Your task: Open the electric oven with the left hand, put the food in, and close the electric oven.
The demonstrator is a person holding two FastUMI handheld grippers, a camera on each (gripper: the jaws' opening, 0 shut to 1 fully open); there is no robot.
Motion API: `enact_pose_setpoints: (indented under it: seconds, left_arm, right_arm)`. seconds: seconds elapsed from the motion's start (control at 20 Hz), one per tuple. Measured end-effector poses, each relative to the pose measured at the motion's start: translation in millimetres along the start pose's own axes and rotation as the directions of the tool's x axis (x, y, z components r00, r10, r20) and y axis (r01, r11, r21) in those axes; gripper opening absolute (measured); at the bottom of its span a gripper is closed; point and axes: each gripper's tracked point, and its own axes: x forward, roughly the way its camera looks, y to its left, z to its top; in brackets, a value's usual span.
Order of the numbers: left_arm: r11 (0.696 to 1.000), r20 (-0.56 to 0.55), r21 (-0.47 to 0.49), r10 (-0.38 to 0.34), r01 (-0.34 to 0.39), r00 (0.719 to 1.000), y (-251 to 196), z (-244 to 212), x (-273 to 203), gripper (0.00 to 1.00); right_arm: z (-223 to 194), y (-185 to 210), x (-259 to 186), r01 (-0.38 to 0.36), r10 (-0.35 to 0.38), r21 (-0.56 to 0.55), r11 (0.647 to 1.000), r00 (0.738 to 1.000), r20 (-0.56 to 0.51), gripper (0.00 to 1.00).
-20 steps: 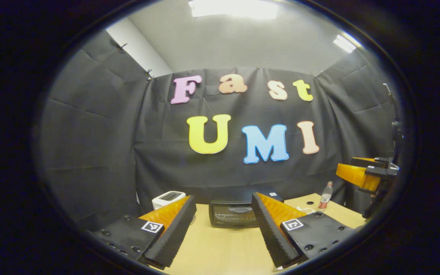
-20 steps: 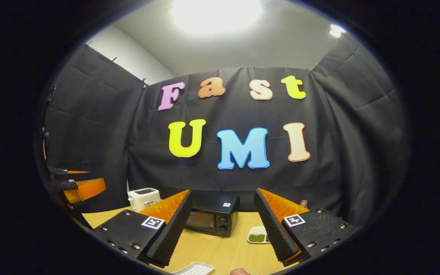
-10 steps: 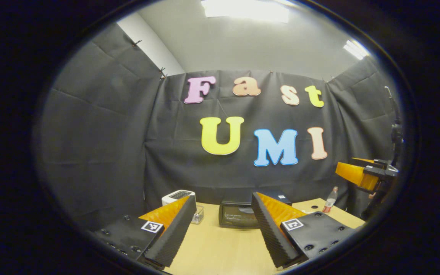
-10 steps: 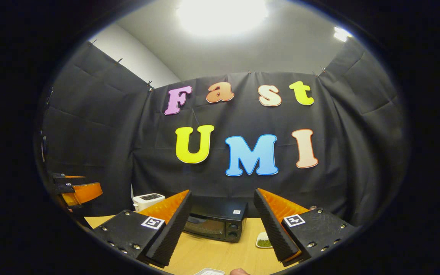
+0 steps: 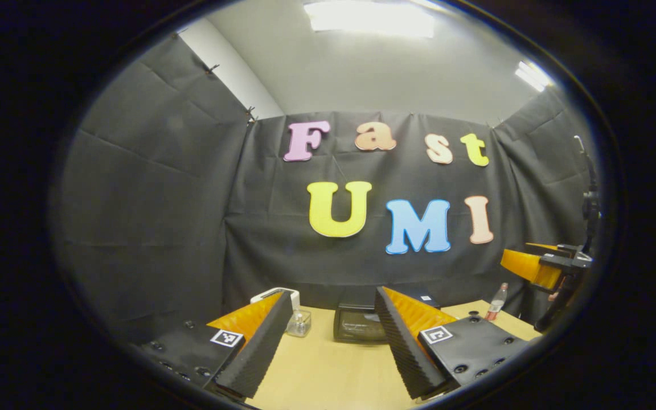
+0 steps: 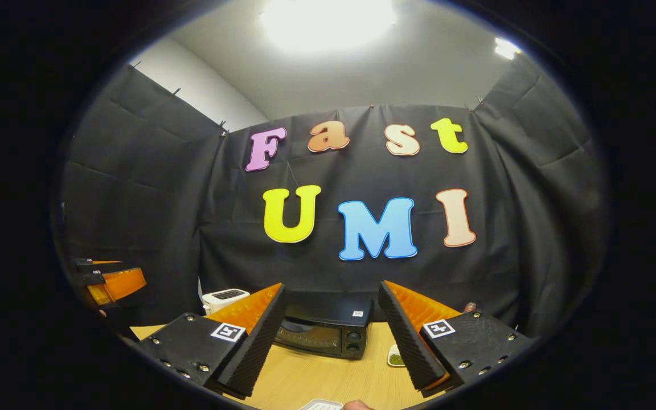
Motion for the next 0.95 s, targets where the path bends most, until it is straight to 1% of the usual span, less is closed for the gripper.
enact_pose_setpoints:
  seconds: [0.2,0.35,0.6,0.95]
  left_arm:
    - [1.000,-0.003,-0.002,-0.014,0.014,1.000,-3,-1,-3,1.00]
    - [0.999,0.002,0.009,-0.033,0.033,0.999,-5,3,-3,1.00]
    - [1.000,0.014,-0.001,-0.018,0.018,1.000,4,11,-6,1.00]
    - [1.000,0.011,0.012,0.017,-0.017,1.000,19,7,-8,1.00]
  right_arm:
    - [6,1,-3,0.007,-0.007,-0.010,1.000,1.000,0.013,0.98]
    - [11,7,-4,-0.008,0.009,-0.019,1.000,1.000,0.021,0.98]
    - [23,15,-4,-0.013,0.014,-0.018,1.000,0.999,0.048,0.98]
    - [20,28,-2,-0.032,0.033,-0.027,0.999,0.999,0.037,0.98]
